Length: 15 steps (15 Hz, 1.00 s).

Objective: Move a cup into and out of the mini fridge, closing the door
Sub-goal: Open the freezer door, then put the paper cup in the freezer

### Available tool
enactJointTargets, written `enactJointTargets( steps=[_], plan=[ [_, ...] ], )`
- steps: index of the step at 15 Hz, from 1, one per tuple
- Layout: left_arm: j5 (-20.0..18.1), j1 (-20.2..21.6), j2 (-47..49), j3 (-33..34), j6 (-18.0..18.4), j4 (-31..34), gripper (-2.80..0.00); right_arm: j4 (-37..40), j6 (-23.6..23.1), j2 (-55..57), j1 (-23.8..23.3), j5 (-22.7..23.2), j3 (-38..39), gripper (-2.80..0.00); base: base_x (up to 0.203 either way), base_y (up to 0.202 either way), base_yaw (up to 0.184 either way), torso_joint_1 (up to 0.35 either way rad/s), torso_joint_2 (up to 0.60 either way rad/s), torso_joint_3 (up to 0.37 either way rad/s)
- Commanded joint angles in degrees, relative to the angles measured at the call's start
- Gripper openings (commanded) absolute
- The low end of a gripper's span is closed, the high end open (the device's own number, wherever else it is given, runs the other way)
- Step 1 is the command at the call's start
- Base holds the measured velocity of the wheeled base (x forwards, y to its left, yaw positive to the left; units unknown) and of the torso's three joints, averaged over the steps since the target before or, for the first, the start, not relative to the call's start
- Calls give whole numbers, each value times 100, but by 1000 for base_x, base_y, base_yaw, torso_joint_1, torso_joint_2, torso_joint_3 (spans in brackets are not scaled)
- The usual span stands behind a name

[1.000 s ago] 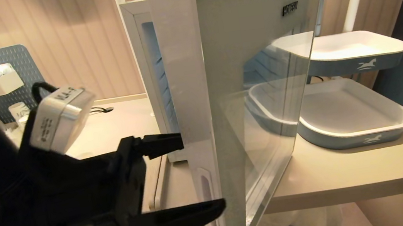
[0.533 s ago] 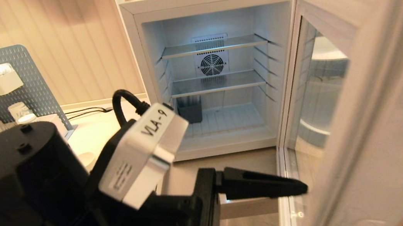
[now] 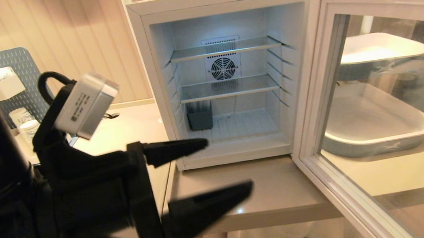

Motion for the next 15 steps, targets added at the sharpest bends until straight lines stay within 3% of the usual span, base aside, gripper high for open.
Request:
enactJointTargets(
  steps=[1, 2, 3, 5, 7, 9, 11, 13, 15],
  plan=[
    [1650, 1113, -144, -230, -3, 661, -280, 4, -4, 5, 2, 1, -5, -280, 0, 0, 0, 0, 0, 0],
    [2712, 1528, -359, -309, -16, 1238, -280, 4, -4, 8, 2, 1, -1, -280, 0, 0, 0, 0, 0, 0],
    [3374, 1834, -762, -355, -49, 1679, -280, 4, -4, 7, 2, 1, -1, -280, 0, 0, 0, 0, 0, 0],
    [3835, 2205, -1832, -409, -66, 2406, -280, 4, -4, 7, 2, 1, -1, -280, 0, 0, 0, 0, 0, 0],
    [4132, 2380, -3100, -684, -75, 3857, -280, 4, -4, 8, 2, 1, -4, -280, 0, 0, 0, 0, 0, 0],
    [4321, 2713, -4297, -1151, -134, 5592, -280, 4, -4, 8, 2, 1, -1, -280, 0, 0, 0, 0, 0, 0],
    [4299, 3717, -5129, -1456, -157, 6529, -280, 4, -4, 8, 2, 1, -10, -280, 0, 0, 0, 0, 0, 0],
    [3927, 4744, -5872, -1991, -326, 7723, -280, 4, -4, 8, 2, 1, -1, -280, 0, 0, 0, 0, 0, 0],
    [3276, 4882, -6007, -2875, -699, 9213, -280, 4, -4, 0, 2, 1, -9, -280, 0, 0, 0, 0, 0, 0]
  ],
)
